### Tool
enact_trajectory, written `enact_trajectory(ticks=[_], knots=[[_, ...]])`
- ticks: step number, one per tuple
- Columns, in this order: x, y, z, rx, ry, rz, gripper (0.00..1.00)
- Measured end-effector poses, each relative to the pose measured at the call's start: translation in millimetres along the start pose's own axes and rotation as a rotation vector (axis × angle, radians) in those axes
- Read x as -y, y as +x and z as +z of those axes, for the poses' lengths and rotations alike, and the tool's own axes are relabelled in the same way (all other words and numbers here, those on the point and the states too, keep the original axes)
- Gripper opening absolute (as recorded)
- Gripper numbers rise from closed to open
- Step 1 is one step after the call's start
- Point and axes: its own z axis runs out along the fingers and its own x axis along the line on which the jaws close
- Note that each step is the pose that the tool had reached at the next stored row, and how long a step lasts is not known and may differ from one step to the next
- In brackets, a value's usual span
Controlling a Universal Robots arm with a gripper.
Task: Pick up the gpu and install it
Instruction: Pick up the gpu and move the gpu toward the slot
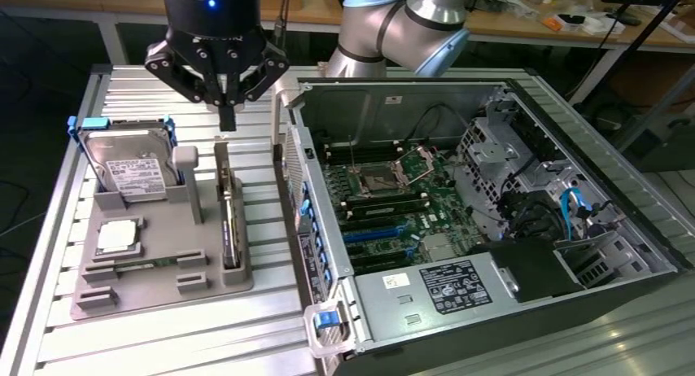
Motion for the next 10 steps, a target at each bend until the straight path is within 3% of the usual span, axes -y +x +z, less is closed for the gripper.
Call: enact_trajectory(ticks=[7,10], knots=[[0.1,0.1,1.5,-0.0038,-0.0020,-0.085,0.11],[0.1,0.2,1.6,-0.0040,-0.0022,-0.089,0.11]])
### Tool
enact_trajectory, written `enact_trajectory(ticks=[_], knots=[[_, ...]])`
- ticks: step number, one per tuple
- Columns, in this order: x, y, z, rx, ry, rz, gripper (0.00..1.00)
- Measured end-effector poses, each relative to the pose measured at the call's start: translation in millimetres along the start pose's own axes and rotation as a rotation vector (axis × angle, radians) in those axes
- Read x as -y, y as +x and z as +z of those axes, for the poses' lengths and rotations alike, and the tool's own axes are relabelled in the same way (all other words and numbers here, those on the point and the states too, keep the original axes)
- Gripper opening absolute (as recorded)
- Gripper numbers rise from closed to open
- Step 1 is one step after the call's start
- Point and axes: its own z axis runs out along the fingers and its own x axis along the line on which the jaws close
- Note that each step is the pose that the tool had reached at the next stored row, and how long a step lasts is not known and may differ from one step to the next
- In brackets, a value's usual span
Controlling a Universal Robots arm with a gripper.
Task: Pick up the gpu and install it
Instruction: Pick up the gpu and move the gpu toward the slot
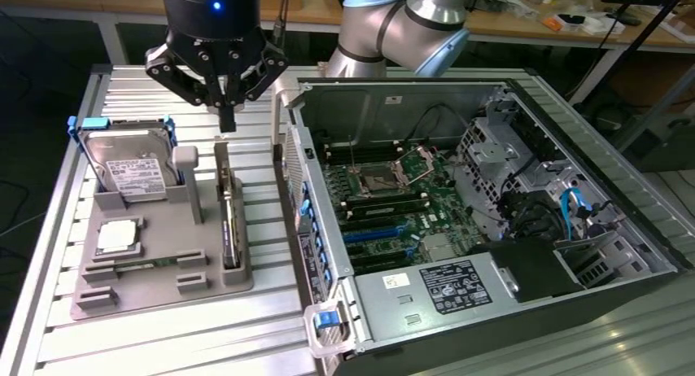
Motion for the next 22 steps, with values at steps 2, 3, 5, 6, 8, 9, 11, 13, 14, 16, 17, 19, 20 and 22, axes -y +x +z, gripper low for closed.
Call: enact_trajectory(ticks=[2,3,5,6,8,9,11,13,14,16,17,19,20,22], knots=[[0.0,0.0,0.0,0.0001,0.0000,-0.001,0.11],[0.0,0.1,0.4,0.0002,-0.0001,0.000,0.18],[-0.2,2.4,1.8,-0.0001,0.0006,0.000,0.18],[-0.4,5.6,2.9,0.0000,0.0008,0.000,0.18],[-0.4,6.0,3.5,0.0000,0.0013,-0.001,0.18],[-0.4,6.0,3.5,-0.0001,0.0013,-0.001,0.18],[-0.4,6.1,3.5,-0.0001,0.0014,-0.001,0.18],[-0.4,6.1,3.5,-0.0001,0.0014,0.000,0.24],[-0.4,6.1,3.5,-0.0001,0.0014,0.000,0.24],[-0.4,6.1,3.5,0.0000,0.0013,0.000,0.36],[-0.4,6.2,3.5,-0.0001,0.0014,0.000,0.36],[-0.4,6.9,5.7,0.0006,0.0012,0.000,0.43],[-0.1,7.2,7.4,0.0003,0.0014,0.000,0.43],[0.5,7.8,11.0,0.0004,0.0013,0.000,0.43]])
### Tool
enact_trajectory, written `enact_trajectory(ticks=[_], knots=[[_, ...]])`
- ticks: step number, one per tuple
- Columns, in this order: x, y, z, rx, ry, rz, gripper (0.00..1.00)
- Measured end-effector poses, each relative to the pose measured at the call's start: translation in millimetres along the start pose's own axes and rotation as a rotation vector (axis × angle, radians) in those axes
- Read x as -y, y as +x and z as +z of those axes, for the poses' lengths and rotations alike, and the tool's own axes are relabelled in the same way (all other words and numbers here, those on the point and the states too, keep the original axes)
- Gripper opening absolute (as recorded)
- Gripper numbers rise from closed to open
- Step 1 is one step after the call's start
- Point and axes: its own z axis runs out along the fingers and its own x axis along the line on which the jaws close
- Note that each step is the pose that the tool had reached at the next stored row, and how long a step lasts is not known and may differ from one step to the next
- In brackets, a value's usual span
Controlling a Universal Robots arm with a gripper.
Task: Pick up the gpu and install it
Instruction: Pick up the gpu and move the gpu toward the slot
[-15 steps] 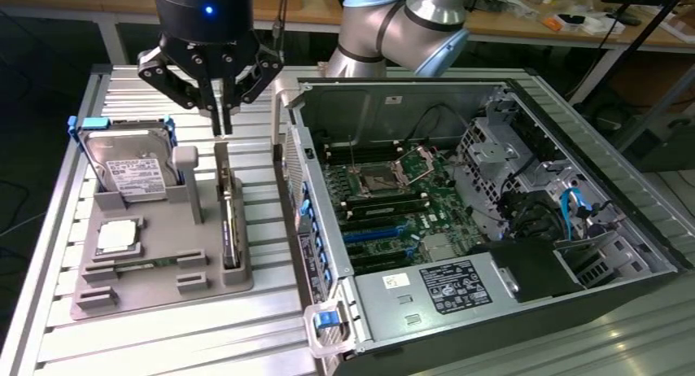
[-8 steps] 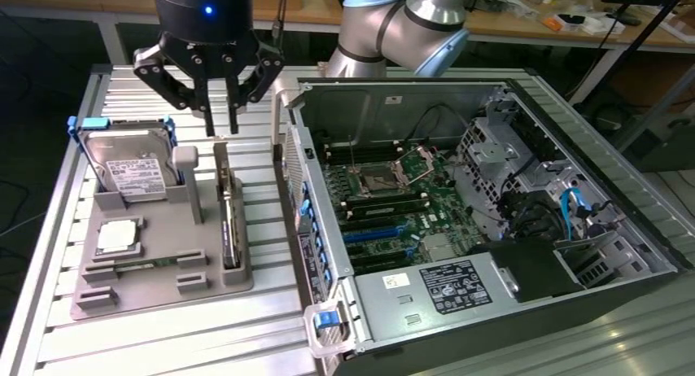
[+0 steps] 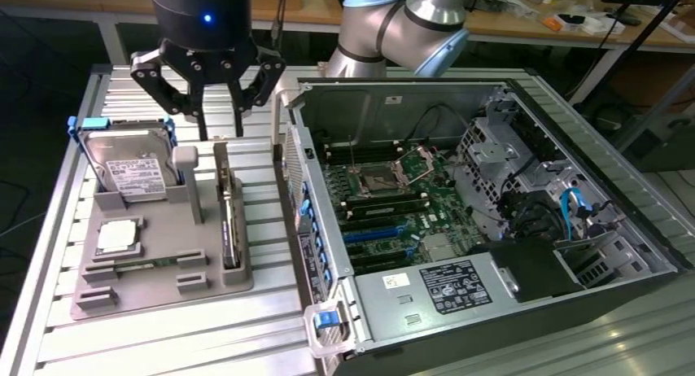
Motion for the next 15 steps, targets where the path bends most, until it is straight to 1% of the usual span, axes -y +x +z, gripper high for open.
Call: enact_trajectory(ticks=[3,4,5,7,8,11,12,15], knots=[[0.7,0.8,5.3,0.0004,0.0001,0.000,0.43],[0.9,0.8,6.8,0.0014,0.0002,0.000,0.43],[0.9,0.8,7.9,0.0039,0.0003,0.000,0.43],[1.0,1.0,9.6,0.0113,0.0011,-0.001,0.43],[1.0,1.1,11.0,0.0135,0.0012,-0.001,0.43],[1.2,2.4,16.6,0.0139,0.0013,-0.001,0.43],[1.7,3.1,20.1,0.0139,0.0013,-0.001,0.43],[5.1,5.9,24.9,0.0137,0.0014,-0.001,0.43]])
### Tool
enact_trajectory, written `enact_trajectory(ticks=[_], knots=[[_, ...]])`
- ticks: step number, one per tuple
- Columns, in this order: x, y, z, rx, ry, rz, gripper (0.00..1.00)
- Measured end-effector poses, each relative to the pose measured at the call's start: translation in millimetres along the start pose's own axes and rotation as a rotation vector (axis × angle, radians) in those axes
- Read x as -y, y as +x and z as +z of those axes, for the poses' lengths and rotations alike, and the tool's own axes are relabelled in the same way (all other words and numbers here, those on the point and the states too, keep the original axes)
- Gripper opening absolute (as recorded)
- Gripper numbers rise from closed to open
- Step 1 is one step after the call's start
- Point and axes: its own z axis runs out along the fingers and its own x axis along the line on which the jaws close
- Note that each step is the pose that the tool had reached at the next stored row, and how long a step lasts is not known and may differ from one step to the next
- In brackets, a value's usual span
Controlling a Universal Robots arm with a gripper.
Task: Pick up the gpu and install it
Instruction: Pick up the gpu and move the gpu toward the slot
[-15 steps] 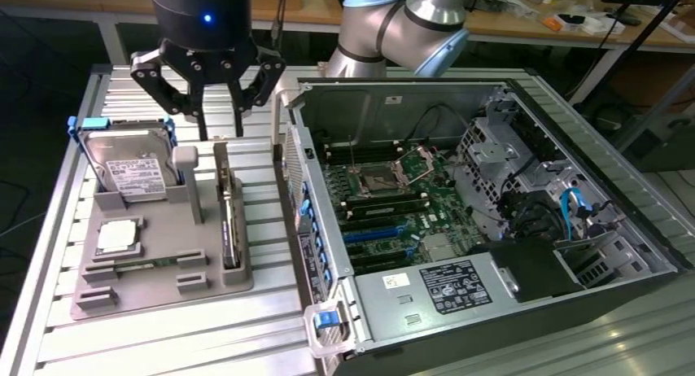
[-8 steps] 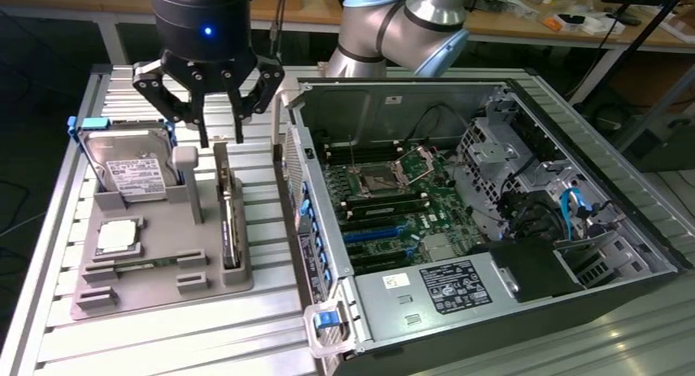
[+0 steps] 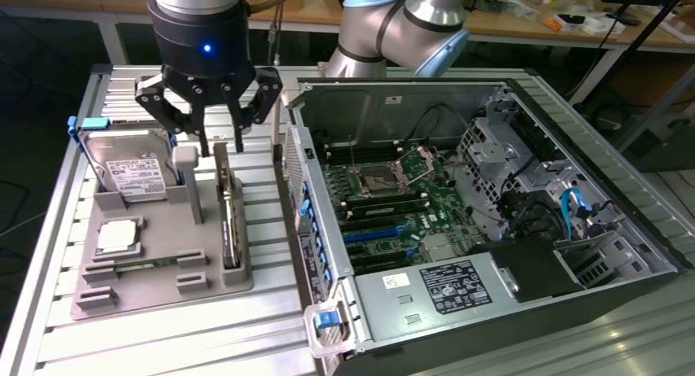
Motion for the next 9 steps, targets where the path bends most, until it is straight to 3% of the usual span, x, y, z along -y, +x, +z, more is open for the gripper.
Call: enact_trajectory(ticks=[9], knots=[[4.8,15.9,16.8,0.0002,-0.0001,0.000,0.43]])
